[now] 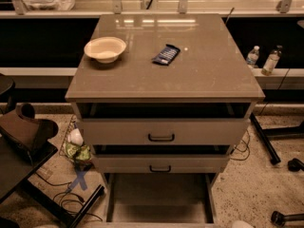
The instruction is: Close bottom drawer
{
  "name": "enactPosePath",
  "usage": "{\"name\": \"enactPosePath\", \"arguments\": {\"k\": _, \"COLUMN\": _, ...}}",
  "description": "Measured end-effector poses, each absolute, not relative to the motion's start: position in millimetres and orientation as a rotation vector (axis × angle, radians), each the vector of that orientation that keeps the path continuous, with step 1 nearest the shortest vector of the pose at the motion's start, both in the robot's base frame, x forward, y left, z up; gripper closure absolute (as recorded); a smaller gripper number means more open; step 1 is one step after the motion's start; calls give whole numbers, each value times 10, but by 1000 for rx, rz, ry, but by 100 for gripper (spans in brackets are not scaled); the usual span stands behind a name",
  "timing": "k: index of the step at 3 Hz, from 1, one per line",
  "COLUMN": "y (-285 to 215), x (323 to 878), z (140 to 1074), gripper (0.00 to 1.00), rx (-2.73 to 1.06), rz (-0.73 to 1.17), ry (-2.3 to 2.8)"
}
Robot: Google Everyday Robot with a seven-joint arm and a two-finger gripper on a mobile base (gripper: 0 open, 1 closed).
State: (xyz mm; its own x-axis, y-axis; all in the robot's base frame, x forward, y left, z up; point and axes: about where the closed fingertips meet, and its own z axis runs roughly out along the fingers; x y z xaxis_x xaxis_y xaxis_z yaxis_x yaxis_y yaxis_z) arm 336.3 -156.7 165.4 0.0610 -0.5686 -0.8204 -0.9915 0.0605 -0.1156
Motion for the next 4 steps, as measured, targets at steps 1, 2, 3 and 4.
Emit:
{"name": "enactPosePath", "arguments": {"k": 1, "y": -1418, "x": 3564, "z": 1712, "gripper": 100, "rx": -1661, "rz": 691, "ry": 1559}}
{"name": "enactPosePath", "arguments": {"k": 2, "y": -1418, "x": 3564, "z": 1712, "gripper": 100, "rx": -1661, "rz": 691, "ry": 1559}}
{"name": "enactPosePath", "arguments": {"k": 3, "y": -1261, "x": 4220, "z": 1653, "gripper": 100, "rx": -1749, "rz": 637, "ry": 1528}}
{"name": "enactPosePath", "arguments": {"k": 4, "y": -1237, "x": 4350, "z": 1633, "gripper": 100, "rx": -1765, "rz": 623, "ry": 1523}}
